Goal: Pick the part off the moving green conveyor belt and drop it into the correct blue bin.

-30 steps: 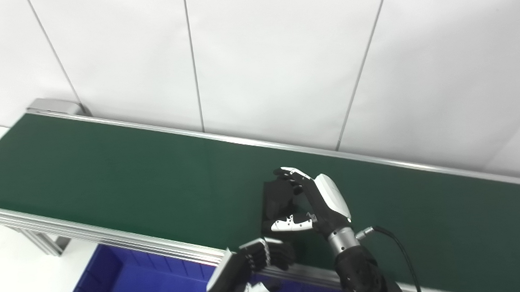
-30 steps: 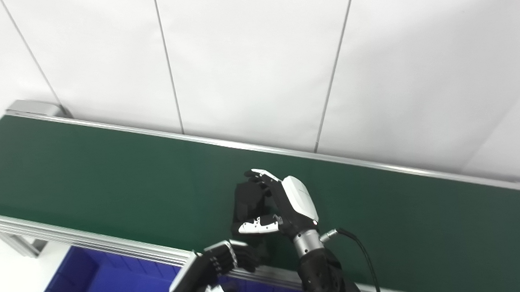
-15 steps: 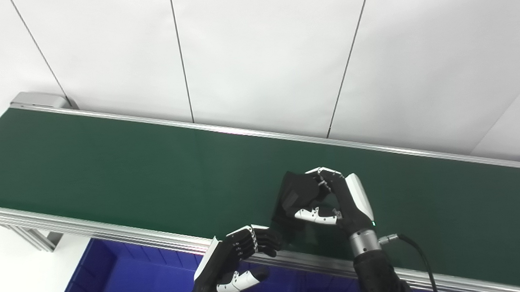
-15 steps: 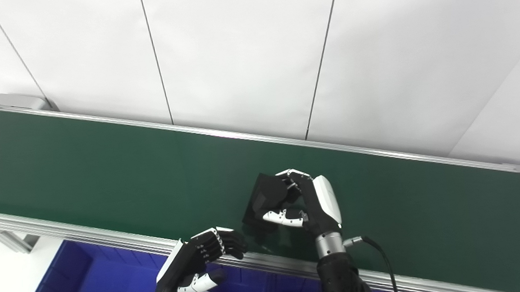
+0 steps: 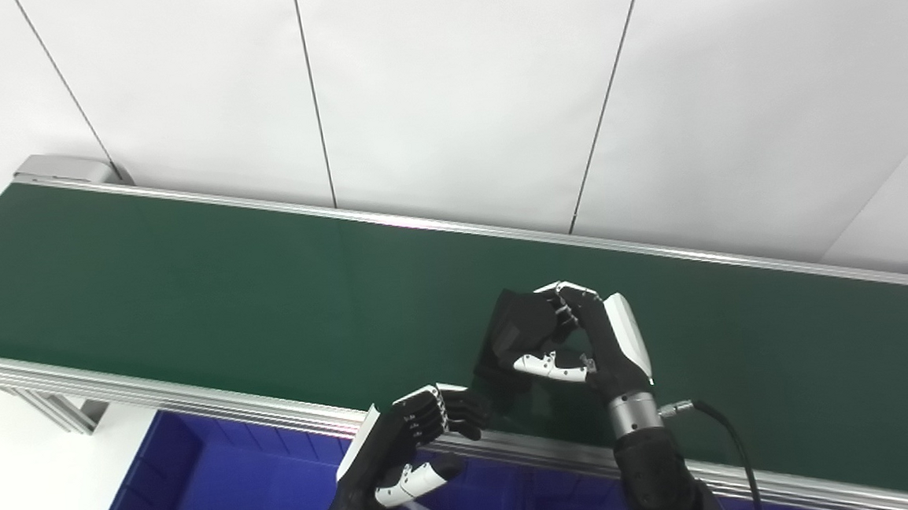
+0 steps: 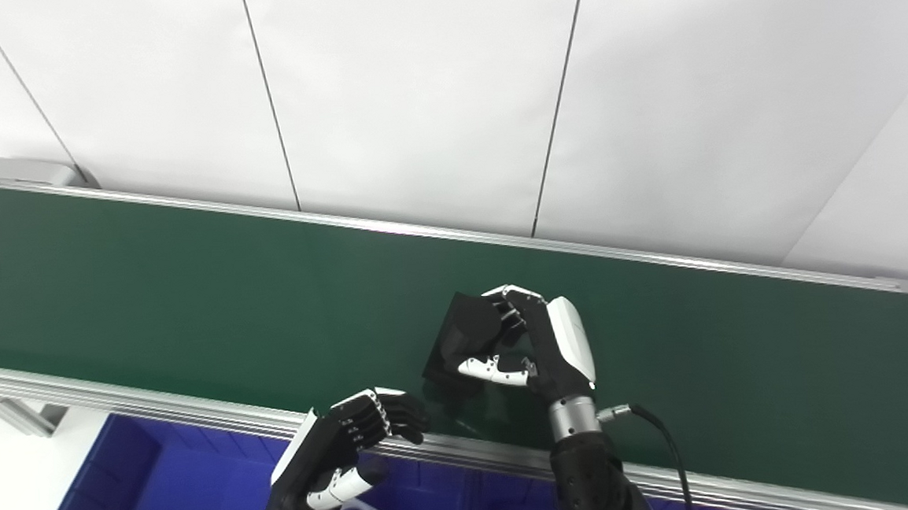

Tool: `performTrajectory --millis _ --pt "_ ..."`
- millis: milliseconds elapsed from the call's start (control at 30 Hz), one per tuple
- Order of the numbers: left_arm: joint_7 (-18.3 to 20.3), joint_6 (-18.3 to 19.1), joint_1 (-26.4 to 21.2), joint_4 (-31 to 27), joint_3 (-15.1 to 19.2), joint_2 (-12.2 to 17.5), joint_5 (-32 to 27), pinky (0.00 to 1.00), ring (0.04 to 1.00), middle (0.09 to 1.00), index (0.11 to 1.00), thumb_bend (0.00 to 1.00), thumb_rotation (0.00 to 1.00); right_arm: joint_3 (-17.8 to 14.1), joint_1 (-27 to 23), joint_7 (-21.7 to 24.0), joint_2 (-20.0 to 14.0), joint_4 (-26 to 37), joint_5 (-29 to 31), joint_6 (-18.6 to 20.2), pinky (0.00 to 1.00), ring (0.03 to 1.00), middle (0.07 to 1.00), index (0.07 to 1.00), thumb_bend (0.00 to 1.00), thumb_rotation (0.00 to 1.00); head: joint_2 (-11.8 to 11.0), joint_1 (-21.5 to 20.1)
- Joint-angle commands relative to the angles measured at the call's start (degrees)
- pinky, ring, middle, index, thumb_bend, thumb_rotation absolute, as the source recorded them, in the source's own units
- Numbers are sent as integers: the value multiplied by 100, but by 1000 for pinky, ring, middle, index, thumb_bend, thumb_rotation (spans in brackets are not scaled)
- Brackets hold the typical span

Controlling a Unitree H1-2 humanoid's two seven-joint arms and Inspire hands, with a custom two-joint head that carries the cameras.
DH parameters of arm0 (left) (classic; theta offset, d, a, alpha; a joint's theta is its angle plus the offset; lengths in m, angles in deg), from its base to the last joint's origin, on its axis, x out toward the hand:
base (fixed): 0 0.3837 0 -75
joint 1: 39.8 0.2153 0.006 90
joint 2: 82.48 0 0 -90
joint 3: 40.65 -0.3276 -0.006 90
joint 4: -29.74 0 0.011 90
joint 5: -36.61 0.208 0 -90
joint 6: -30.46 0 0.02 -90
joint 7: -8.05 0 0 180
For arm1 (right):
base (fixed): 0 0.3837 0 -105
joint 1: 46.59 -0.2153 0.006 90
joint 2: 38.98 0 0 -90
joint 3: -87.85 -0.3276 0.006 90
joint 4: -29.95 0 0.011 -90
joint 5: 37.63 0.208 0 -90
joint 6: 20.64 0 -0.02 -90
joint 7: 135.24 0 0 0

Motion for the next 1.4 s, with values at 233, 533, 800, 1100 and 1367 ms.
performTrajectory --millis 233,533,800,1100,1367 --pt "2 -149 -34 -125 -41 -22 -10 581 632 638 650 845 625 -28 -178 -190 126 143 23 -401 383 430 533 528 496 0 -68 -43" --pt "57 -151 -72 -8 -16 -11 -68 583 631 638 651 831 609 -148 -66 -57 173 1072 168 -173 318 446 543 530 492 0 -158 -226" --pt "144 -156 -101 73 41 4 -152 585 632 637 651 835 606 -409 143 313 235 2691 414 630 317 445 533 539 492 0 -212 -407" --pt "318 -153 -106 159 160 7 -262 597 638 640 657 845 612 -799 399 688 97 4176 597 1324 315 455 525 544 493 0 -248 -734" --pt "564 -157 -96 178 342 10 -395 593 637 641 662 830 615 -1146 773 854 -13 5107 672 1745 323 448 516 548 494 0 -235 -1173"
